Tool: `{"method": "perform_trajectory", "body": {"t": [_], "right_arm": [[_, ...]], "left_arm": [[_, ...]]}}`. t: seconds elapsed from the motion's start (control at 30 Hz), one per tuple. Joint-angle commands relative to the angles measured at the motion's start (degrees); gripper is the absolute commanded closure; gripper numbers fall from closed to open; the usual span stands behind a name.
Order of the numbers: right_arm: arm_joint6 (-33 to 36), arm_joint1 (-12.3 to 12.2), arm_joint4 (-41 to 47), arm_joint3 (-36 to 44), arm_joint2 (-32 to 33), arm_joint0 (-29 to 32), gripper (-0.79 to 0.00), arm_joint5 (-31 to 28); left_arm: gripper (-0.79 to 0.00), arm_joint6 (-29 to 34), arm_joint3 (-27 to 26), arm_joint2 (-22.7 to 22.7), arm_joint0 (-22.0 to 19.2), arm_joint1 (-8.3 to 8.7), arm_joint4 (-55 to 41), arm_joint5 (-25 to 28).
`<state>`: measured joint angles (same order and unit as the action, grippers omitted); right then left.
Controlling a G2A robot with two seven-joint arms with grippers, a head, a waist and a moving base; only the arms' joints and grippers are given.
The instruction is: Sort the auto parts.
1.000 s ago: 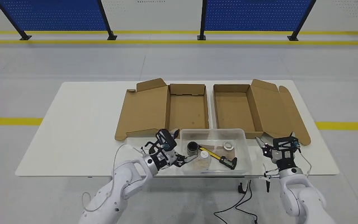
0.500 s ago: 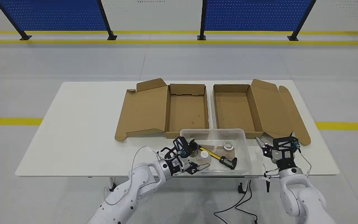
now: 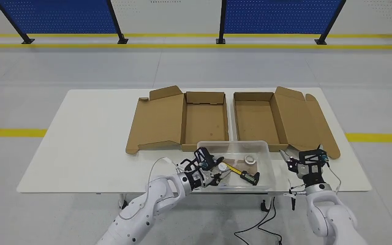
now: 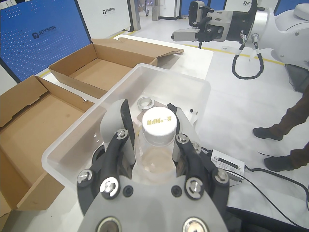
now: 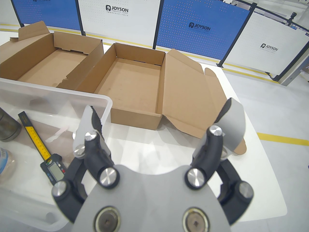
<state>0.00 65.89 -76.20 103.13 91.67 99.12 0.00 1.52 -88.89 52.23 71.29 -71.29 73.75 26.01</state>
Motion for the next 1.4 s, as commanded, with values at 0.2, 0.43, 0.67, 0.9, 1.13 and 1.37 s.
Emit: {"method": "perform_trajectory", "body": {"t": [0.2, 0.43, 0.67, 0.9, 1.13, 1.37], "right_arm": [[0.00, 0.00, 0.00, 0.00, 0.00, 0.00, -0.785, 0.00], [0.00, 0.00, 0.00, 0.00, 0.00, 0.00, -0.785, 0.00], [0.00, 0.00, 0.00, 0.00, 0.00, 0.00, -0.785, 0.00], [0.00, 0.00, 0.00, 0.00, 0.00, 0.00, -0.785, 0.00], [0.00, 0.00, 0.00, 0.00, 0.00, 0.00, -0.785, 0.00], [0.00, 0.00, 0.00, 0.00, 0.00, 0.00, -0.785, 0.00]], "left_arm": [[0.000, -2.09, -0.32, -0.17, -0.04, -0.34, 1.19, -2.86], [0.000, -1.95, -1.66, 0.59, 0.09, -0.46, 0.26, -4.00], [0.000, -3.11, -5.15, 1.86, -0.31, -0.51, -1.14, -3.63], [0.000, -0.42, -13.18, 4.42, -0.33, -0.19, -4.21, -1.54], [0.000, 4.17, -20.86, 5.89, 1.99, 0.40, -7.21, 1.81], [0.000, 4.69, -20.00, 5.97, 1.30, 0.25, -6.61, -0.25]]}}
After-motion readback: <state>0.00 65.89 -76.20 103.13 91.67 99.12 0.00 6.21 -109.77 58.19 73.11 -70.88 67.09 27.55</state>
